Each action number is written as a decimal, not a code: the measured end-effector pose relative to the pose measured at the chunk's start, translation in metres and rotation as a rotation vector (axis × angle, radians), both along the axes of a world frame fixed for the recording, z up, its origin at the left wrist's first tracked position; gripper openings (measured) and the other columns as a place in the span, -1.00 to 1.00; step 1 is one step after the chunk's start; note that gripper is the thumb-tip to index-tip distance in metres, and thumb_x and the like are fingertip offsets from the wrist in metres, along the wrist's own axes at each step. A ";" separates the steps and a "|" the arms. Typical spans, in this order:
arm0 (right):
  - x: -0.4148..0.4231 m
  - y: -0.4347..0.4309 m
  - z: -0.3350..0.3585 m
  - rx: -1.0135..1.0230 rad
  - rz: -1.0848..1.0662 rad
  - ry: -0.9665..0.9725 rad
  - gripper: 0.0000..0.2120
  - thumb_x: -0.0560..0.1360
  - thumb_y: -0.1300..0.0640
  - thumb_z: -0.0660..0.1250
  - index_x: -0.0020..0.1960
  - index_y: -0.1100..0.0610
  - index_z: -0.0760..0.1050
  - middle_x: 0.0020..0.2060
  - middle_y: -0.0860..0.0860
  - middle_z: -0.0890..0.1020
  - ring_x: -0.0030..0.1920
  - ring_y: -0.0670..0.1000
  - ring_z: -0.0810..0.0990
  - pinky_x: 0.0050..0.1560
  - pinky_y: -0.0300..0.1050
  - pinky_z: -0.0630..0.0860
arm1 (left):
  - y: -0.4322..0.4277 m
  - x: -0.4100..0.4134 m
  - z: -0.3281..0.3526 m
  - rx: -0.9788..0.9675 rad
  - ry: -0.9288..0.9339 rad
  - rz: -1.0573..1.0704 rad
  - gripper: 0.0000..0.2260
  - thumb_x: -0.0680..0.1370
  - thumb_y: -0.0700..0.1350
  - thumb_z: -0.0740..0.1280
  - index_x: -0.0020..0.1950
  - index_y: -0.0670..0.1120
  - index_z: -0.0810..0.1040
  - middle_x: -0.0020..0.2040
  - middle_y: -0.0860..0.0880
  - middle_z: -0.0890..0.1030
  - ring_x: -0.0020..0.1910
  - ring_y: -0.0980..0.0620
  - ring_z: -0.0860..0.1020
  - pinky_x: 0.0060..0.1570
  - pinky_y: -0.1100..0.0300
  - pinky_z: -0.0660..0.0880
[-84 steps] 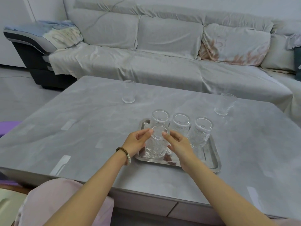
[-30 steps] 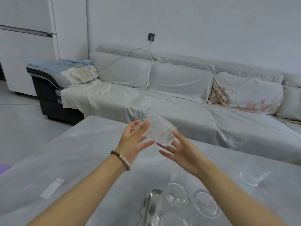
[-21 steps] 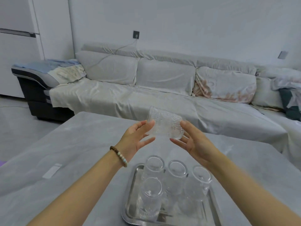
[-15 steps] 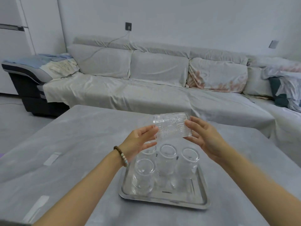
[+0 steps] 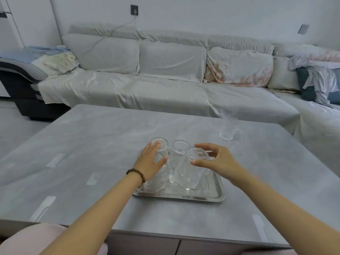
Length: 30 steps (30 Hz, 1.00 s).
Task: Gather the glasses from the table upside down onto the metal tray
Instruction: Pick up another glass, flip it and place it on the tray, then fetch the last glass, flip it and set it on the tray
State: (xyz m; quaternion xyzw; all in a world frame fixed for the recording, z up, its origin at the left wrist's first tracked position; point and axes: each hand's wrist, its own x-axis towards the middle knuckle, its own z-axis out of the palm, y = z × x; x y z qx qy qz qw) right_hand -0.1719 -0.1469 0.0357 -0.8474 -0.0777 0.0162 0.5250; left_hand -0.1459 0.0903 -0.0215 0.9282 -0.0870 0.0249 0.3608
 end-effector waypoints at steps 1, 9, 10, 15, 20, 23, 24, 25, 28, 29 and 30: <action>-0.001 0.003 -0.006 -0.015 -0.004 -0.005 -0.47 0.12 -0.10 0.62 0.07 -0.15 0.61 -0.01 -0.18 0.67 0.00 -0.16 0.63 -0.05 -0.33 0.55 | 0.000 -0.001 0.000 0.002 -0.006 0.001 -0.42 0.55 0.12 0.17 0.50 -0.05 0.11 0.55 0.03 0.09 0.52 0.07 -0.08 0.46 0.08 0.01; 0.001 0.020 -0.035 -0.175 -0.012 -0.050 -0.37 0.19 -0.11 0.59 0.22 -0.05 0.56 0.14 -0.16 0.59 0.19 -0.07 0.52 0.24 -0.10 0.47 | 0.001 0.001 -0.005 0.053 -0.023 -0.001 -0.43 0.55 0.16 0.13 0.49 -0.05 0.13 0.55 0.03 0.08 0.52 0.07 -0.09 0.45 0.09 -0.02; 0.002 0.021 -0.037 -0.181 -0.008 -0.045 -0.36 0.19 -0.12 0.59 0.24 -0.05 0.54 0.16 -0.16 0.58 0.20 -0.07 0.51 0.25 -0.09 0.46 | 0.001 0.001 -0.005 0.058 -0.022 -0.001 -0.43 0.55 0.16 0.13 0.49 -0.05 0.12 0.55 0.03 0.08 0.52 0.07 -0.09 0.45 0.09 -0.02; 0.004 0.030 -0.043 -0.175 -0.006 -0.062 -0.36 0.19 -0.12 0.59 0.23 -0.05 0.53 0.14 -0.16 0.58 0.17 -0.12 0.50 0.21 -0.19 0.42 | 0.001 0.003 -0.006 0.052 -0.017 0.003 -0.43 0.55 0.17 0.13 0.49 -0.04 0.13 0.55 0.03 0.08 0.52 0.07 -0.09 0.46 0.07 0.00; 0.004 0.039 -0.048 -0.127 -0.015 -0.059 -0.38 0.19 -0.10 0.59 0.22 -0.09 0.52 0.15 -0.16 0.56 0.16 -0.17 0.50 0.09 -0.35 0.37 | 0.000 0.004 -0.006 0.046 -0.022 0.005 -0.43 0.55 0.16 0.14 0.49 -0.04 0.14 0.55 0.03 0.09 0.52 0.08 -0.08 0.46 0.06 0.00; 0.005 0.042 -0.051 -0.104 -0.010 -0.051 -0.36 0.21 -0.09 0.59 0.25 -0.05 0.51 0.23 -0.12 0.55 0.21 -0.15 0.48 0.15 -0.29 0.38 | 0.000 0.003 -0.006 0.044 -0.023 0.004 -0.43 0.55 0.16 0.14 0.49 -0.04 0.14 0.55 0.03 0.09 0.52 0.07 -0.08 0.46 0.06 0.00; 0.005 0.043 -0.052 -0.102 -0.008 -0.046 -0.36 0.22 -0.08 0.59 0.26 -0.04 0.50 0.25 -0.10 0.53 0.24 -0.13 0.48 0.19 -0.24 0.39 | 0.000 0.003 -0.006 0.042 -0.021 0.002 -0.44 0.55 0.16 0.14 0.49 -0.04 0.14 0.55 0.03 0.09 0.52 0.07 -0.08 0.46 0.05 0.00; 0.005 0.043 -0.052 -0.102 -0.007 -0.040 -0.35 0.23 -0.07 0.58 0.27 -0.03 0.49 0.26 -0.09 0.52 0.25 -0.12 0.47 0.22 -0.21 0.40 | 0.000 0.003 -0.005 0.039 -0.020 0.001 -0.44 0.55 0.16 0.14 0.49 -0.04 0.15 0.55 0.03 0.09 0.52 0.07 -0.08 0.46 0.05 0.00; 0.005 0.041 -0.054 -0.108 0.017 -0.022 -0.36 0.26 -0.07 0.56 0.29 -0.04 0.45 0.27 -0.11 0.50 0.26 -0.11 0.45 0.21 -0.20 0.39 | 0.000 0.003 -0.004 0.008 -0.023 -0.004 -0.47 0.55 0.13 0.16 0.47 -0.03 0.20 0.54 0.02 0.13 0.52 0.06 -0.06 0.46 0.04 0.00; 0.005 0.040 -0.054 -0.104 0.032 -0.013 -0.37 0.27 -0.08 0.56 0.29 -0.05 0.45 0.26 -0.13 0.49 0.25 -0.12 0.45 0.19 -0.23 0.39 | 0.000 0.002 -0.003 -0.006 -0.031 0.000 -0.49 0.55 0.12 0.17 0.46 -0.03 0.22 0.53 0.01 0.16 0.52 0.05 -0.04 0.46 0.03 0.00; 0.005 0.038 -0.052 -0.085 0.046 -0.001 -0.40 0.27 -0.09 0.55 0.27 -0.08 0.45 0.23 -0.17 0.50 0.24 -0.14 0.45 0.15 -0.28 0.40 | 0.001 0.003 -0.001 -0.016 -0.043 0.008 -0.51 0.56 0.10 0.18 0.44 -0.03 0.25 0.51 0.01 0.21 0.52 0.03 0.00 0.47 0.01 0.02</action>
